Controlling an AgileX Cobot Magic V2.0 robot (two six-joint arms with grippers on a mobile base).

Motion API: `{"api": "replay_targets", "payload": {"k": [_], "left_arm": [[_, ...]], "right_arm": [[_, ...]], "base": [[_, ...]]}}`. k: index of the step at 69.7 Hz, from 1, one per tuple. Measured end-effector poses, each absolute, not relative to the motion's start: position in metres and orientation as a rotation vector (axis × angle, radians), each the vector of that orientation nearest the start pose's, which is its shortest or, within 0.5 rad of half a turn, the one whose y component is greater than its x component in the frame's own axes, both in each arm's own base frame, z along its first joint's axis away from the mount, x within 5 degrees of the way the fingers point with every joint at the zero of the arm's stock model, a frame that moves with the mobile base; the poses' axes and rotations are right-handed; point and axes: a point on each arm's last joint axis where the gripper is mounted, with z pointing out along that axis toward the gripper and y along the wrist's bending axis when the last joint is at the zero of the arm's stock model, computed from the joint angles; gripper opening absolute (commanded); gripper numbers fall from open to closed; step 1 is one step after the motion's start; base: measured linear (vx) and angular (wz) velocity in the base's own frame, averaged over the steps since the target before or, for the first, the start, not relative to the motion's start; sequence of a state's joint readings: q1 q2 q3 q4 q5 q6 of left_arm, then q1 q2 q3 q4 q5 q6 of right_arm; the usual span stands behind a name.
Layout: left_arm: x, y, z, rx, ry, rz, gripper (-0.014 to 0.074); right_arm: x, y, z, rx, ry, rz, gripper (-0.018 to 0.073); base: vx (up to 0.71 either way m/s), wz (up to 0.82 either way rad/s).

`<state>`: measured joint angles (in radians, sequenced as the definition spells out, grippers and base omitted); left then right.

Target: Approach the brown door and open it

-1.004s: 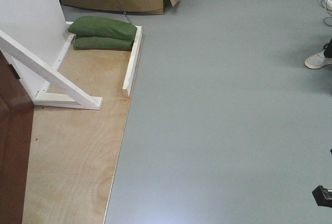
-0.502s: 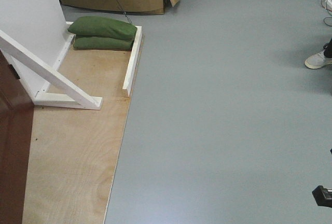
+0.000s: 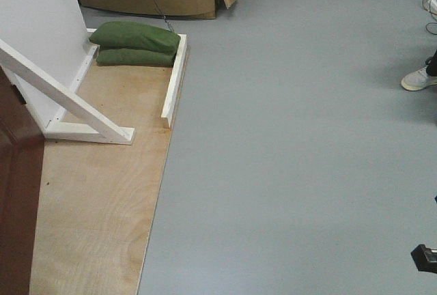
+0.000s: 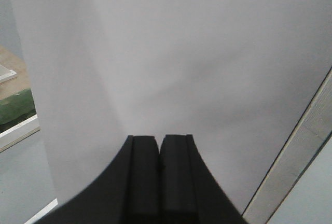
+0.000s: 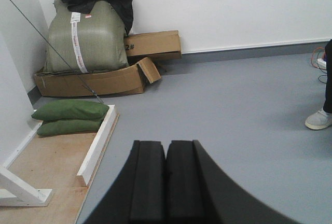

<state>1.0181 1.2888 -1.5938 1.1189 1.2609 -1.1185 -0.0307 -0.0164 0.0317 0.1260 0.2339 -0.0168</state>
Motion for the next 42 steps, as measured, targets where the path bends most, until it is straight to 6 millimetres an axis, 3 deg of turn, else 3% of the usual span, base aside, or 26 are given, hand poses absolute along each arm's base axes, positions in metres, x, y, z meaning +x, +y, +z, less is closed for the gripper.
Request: {"api": "replay_targets", "payload": {"k": [26,42], "left_arm": [[0.071,0.249,0.493,-1.727,1.012,1.199,0.0011],[0.076,0.243,0.495,-1.695,1.009,1.021,0.0011]], "right_arm": [[0.055,0.001,0.182,0.097,1.729,0.081,0.0000],[0.055,0.001,0.182,0.097,1.729,0.081,0.0000]], "base": [[0.00,0.00],[0.00,0.00]]}}
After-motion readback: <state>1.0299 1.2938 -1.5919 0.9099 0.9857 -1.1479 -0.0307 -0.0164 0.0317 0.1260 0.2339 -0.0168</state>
